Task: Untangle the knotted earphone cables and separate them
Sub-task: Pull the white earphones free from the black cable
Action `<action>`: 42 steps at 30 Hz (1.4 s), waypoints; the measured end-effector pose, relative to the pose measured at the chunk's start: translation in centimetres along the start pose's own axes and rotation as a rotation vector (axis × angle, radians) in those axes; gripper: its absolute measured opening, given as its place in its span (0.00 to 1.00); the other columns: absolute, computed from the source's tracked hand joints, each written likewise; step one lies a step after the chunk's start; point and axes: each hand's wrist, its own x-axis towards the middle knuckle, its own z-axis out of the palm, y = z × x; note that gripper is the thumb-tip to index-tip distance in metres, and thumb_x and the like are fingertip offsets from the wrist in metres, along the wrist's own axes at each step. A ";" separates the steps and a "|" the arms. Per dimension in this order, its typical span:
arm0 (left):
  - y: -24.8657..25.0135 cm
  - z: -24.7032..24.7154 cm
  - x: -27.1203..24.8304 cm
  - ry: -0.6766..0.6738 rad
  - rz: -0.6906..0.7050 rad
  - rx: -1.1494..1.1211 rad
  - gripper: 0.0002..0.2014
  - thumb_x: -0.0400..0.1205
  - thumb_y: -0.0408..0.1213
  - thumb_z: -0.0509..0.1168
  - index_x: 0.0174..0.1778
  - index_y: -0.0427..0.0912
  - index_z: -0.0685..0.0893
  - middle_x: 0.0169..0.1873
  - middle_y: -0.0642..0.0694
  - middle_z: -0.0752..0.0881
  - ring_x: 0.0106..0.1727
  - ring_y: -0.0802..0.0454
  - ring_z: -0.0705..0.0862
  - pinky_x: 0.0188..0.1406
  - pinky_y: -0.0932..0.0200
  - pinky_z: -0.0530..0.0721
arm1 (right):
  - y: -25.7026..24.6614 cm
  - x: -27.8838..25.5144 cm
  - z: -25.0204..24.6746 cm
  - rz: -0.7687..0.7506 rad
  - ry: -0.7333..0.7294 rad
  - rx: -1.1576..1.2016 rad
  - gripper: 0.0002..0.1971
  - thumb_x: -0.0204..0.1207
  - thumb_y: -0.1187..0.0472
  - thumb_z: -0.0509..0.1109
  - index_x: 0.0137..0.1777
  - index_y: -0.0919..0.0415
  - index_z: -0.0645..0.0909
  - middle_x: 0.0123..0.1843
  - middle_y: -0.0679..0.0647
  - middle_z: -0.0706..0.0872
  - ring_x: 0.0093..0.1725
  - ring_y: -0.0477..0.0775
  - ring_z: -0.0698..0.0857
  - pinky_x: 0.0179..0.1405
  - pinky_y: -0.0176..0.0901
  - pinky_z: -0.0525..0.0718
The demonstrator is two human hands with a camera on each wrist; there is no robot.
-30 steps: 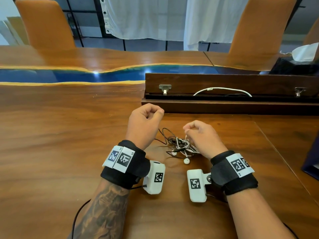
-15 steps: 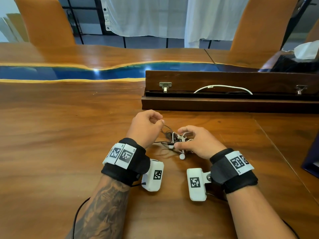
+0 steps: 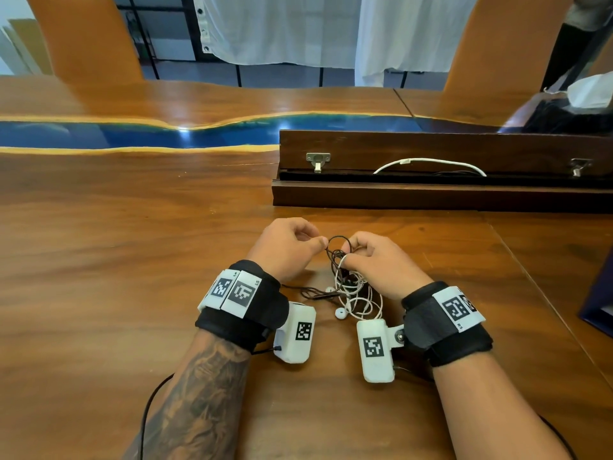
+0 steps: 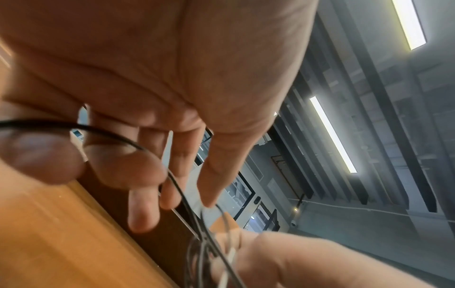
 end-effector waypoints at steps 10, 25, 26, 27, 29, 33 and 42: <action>0.6 0.2 -0.6 -0.058 0.067 0.004 0.06 0.84 0.36 0.69 0.46 0.41 0.91 0.38 0.39 0.89 0.37 0.53 0.80 0.41 0.58 0.79 | 0.3 0.2 0.0 -0.113 0.068 0.092 0.11 0.77 0.69 0.76 0.53 0.53 0.90 0.47 0.56 0.93 0.40 0.54 0.88 0.50 0.52 0.88; 0.3 -0.2 -0.5 -0.086 0.037 0.103 0.15 0.89 0.42 0.64 0.45 0.38 0.92 0.46 0.41 0.90 0.54 0.38 0.85 0.51 0.54 0.80 | 0.7 0.4 -0.2 -0.124 0.067 0.077 0.14 0.78 0.70 0.74 0.51 0.46 0.89 0.50 0.54 0.92 0.50 0.54 0.90 0.53 0.46 0.89; 0.3 -0.3 -0.6 -0.069 0.042 0.100 0.15 0.89 0.42 0.64 0.45 0.39 0.92 0.45 0.44 0.89 0.53 0.40 0.85 0.48 0.55 0.78 | 0.6 0.3 -0.1 -0.132 0.057 0.078 0.14 0.78 0.70 0.74 0.50 0.47 0.89 0.50 0.51 0.92 0.48 0.49 0.89 0.51 0.40 0.88; 0.4 -0.3 -0.6 -0.053 0.050 0.099 0.15 0.89 0.42 0.64 0.44 0.39 0.92 0.45 0.46 0.89 0.52 0.42 0.85 0.48 0.57 0.76 | 0.5 0.3 -0.1 -0.130 0.051 0.081 0.13 0.79 0.70 0.73 0.49 0.48 0.89 0.49 0.49 0.92 0.44 0.44 0.89 0.47 0.35 0.87; 0.5 -0.3 -0.6 -0.034 0.079 0.091 0.15 0.89 0.42 0.64 0.45 0.40 0.92 0.45 0.46 0.89 0.51 0.47 0.84 0.49 0.58 0.73 | 0.4 0.3 -0.1 -0.105 0.053 0.091 0.10 0.79 0.69 0.73 0.47 0.52 0.88 0.46 0.51 0.92 0.39 0.43 0.87 0.44 0.39 0.87; 0.8 -0.4 -0.5 -0.021 0.144 0.062 0.13 0.89 0.39 0.62 0.47 0.37 0.90 0.42 0.51 0.86 0.48 0.52 0.81 0.48 0.59 0.72 | 0.5 0.4 -0.2 -0.080 0.058 0.156 0.07 0.80 0.66 0.71 0.48 0.53 0.87 0.45 0.52 0.92 0.42 0.50 0.87 0.47 0.47 0.88; 0.6 -0.4 -0.3 0.011 0.171 0.034 0.10 0.88 0.33 0.62 0.46 0.39 0.88 0.40 0.60 0.83 0.42 0.64 0.78 0.39 0.75 0.70 | 0.2 0.5 0.0 -0.108 0.025 0.296 0.15 0.82 0.72 0.65 0.52 0.53 0.90 0.50 0.50 0.92 0.39 0.47 0.86 0.31 0.37 0.82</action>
